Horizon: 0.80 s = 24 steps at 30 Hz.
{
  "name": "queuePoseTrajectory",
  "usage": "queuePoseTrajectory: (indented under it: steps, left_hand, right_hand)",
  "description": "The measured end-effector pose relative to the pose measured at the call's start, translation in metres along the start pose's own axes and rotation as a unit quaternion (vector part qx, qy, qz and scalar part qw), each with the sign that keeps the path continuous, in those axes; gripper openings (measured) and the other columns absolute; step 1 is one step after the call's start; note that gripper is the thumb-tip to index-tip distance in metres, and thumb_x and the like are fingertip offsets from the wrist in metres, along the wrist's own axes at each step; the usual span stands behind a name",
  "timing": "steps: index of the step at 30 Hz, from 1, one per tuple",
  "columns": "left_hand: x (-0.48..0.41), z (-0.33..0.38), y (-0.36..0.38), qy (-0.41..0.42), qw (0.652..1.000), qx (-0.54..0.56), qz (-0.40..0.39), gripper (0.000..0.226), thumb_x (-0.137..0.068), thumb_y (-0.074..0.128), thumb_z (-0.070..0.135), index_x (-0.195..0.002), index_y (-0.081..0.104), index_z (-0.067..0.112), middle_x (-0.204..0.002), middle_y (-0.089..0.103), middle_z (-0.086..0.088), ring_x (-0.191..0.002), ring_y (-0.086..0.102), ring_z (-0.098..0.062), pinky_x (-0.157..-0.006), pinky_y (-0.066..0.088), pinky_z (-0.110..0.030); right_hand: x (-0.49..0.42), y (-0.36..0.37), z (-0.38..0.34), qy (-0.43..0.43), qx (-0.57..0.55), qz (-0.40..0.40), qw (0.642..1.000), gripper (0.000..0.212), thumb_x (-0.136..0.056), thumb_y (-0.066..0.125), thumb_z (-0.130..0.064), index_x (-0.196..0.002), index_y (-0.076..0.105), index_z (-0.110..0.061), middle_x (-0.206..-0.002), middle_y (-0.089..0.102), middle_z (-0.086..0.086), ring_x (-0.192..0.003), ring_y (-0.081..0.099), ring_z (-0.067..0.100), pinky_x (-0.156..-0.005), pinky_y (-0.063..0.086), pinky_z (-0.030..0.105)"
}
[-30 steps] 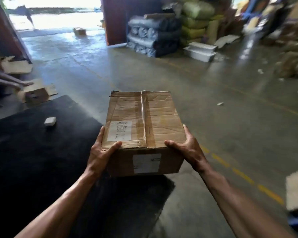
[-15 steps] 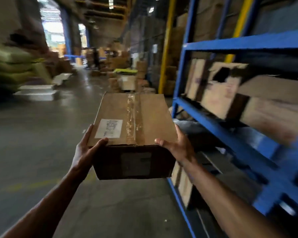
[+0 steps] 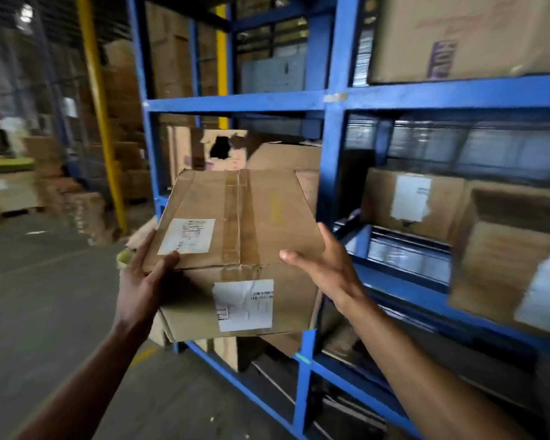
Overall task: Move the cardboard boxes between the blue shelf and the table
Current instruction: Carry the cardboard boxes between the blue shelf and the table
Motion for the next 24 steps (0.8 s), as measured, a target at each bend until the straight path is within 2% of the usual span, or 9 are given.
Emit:
queuePoseTrajectory:
  steps: [2, 4, 6, 10, 13, 17, 20, 22, 24]
  left_hand:
    - [0.012, -0.001, 0.015, -0.004, 0.999, 0.019, -0.033, 0.062, -0.086, 0.071, 0.028, -0.143, 0.048, 0.031, -0.129, 0.062, 0.006, -0.108, 0.061, 0.005, -0.093, 0.049, -0.02]
    - [0.023, -0.002, 0.029, -0.017, 0.997, 0.04, -0.07, 0.068, -0.079, 0.071, 0.04, -0.143, 0.048, 0.035, -0.131, 0.062, 0.008, -0.119, 0.058, -0.009, -0.105, 0.045, -0.036]
    - [0.028, 0.0, 0.044, -0.026, 0.993, 0.055, -0.103, 0.076, -0.073, 0.073, 0.051, -0.143, 0.046, 0.037, -0.136, 0.059, 0.007, -0.125, 0.055, -0.013, -0.11, 0.04, -0.043]
    - [0.039, 0.012, 0.086, -0.021, 0.986, 0.079, -0.148, 0.079, -0.076, 0.076, 0.044, -0.146, 0.044, 0.027, -0.132, 0.061, 0.005, -0.119, 0.058, -0.009, -0.108, 0.04, -0.035]
    - [0.042, 0.012, 0.122, -0.028, 0.975, 0.1, -0.195, 0.072, -0.082, 0.071, 0.04, -0.147, 0.042, 0.03, -0.129, 0.061, 0.008, -0.114, 0.058, -0.003, -0.1, 0.043, -0.028]
    - [0.045, 0.009, 0.176, -0.06, 0.96, 0.125, -0.242, 0.077, -0.078, 0.071, 0.043, -0.148, 0.04, 0.032, -0.126, 0.061, 0.009, -0.116, 0.057, -0.008, -0.103, 0.041, -0.033]
    - [0.04, 0.006, 0.215, -0.075, 0.955, 0.135, -0.252, 0.061, -0.09, 0.068, 0.024, -0.146, 0.044, 0.029, -0.125, 0.06, 0.002, -0.112, 0.057, -0.007, -0.102, 0.04, -0.033]
    - [0.034, -0.002, 0.234, -0.08, 0.953, 0.134, -0.258, 0.057, -0.092, 0.065, 0.02, -0.145, 0.046, 0.029, -0.127, 0.059, -0.002, -0.108, 0.056, -0.004, -0.102, 0.04, -0.033]
    - [0.03, -0.01, 0.247, -0.082, 0.953, 0.133, -0.261, 0.059, -0.088, 0.068, 0.028, -0.143, 0.047, 0.032, -0.128, 0.058, -0.002, -0.109, 0.056, -0.007, -0.101, 0.041, -0.035]
  right_hand:
    - [0.022, -0.02, -0.002, 0.012, 0.02, 0.025, 0.999, 0.091, -0.052, 0.083, -0.071, -0.131, 0.052, -0.035, -0.117, 0.069, -0.014, -0.107, 0.065, 0.005, -0.095, 0.053, 0.036]
    - [0.046, -0.042, -0.01, 0.017, 0.033, 0.056, 0.998, 0.077, -0.056, 0.085, -0.062, -0.123, 0.057, -0.035, -0.108, 0.072, -0.015, -0.097, 0.068, 0.002, -0.088, 0.055, 0.032]
    - [0.066, -0.062, -0.017, 0.026, 0.051, 0.078, 0.995, 0.067, -0.061, 0.086, -0.055, -0.119, 0.058, -0.035, -0.103, 0.072, -0.016, -0.092, 0.067, 0.0, -0.081, 0.054, 0.027]
    - [0.092, -0.103, -0.025, 0.044, 0.07, 0.119, 0.989, 0.074, -0.062, 0.085, -0.057, -0.126, 0.055, -0.036, -0.108, 0.07, -0.015, -0.097, 0.066, 0.004, -0.083, 0.055, 0.03]
    - [0.105, -0.133, -0.027, 0.057, 0.071, 0.149, 0.985, 0.071, -0.065, 0.086, -0.049, -0.126, 0.054, -0.034, -0.111, 0.068, -0.012, -0.099, 0.066, 0.006, -0.078, 0.054, 0.029]
    - [0.114, -0.169, -0.016, 0.074, 0.064, 0.188, 0.977, 0.065, -0.07, 0.085, -0.039, -0.126, 0.053, -0.03, -0.114, 0.065, -0.012, -0.1, 0.064, 0.006, -0.073, 0.049, 0.024]
    - [0.113, -0.185, -0.002, 0.091, 0.066, 0.224, 0.968, 0.062, -0.071, 0.085, -0.035, -0.121, 0.048, -0.036, -0.107, 0.058, -0.02, -0.094, 0.057, -0.002, -0.069, 0.044, 0.018]
    - [0.107, -0.191, 0.015, 0.106, 0.062, 0.232, 0.965, 0.073, -0.068, 0.086, -0.038, -0.13, 0.048, -0.036, -0.114, 0.059, -0.016, -0.104, 0.058, 0.005, -0.081, 0.048, 0.026]
    - [0.099, -0.194, 0.025, 0.112, 0.066, 0.232, 0.964, 0.081, -0.066, 0.087, -0.039, -0.136, 0.046, -0.034, -0.12, 0.058, -0.013, -0.111, 0.056, 0.011, -0.091, 0.048, 0.035]
Point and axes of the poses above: each hand's wrist, its own x-axis away from the middle knuckle, its own y-axis out of the palm, z = x × y, the point moved 4 cm from there along -x, towards the middle knuckle
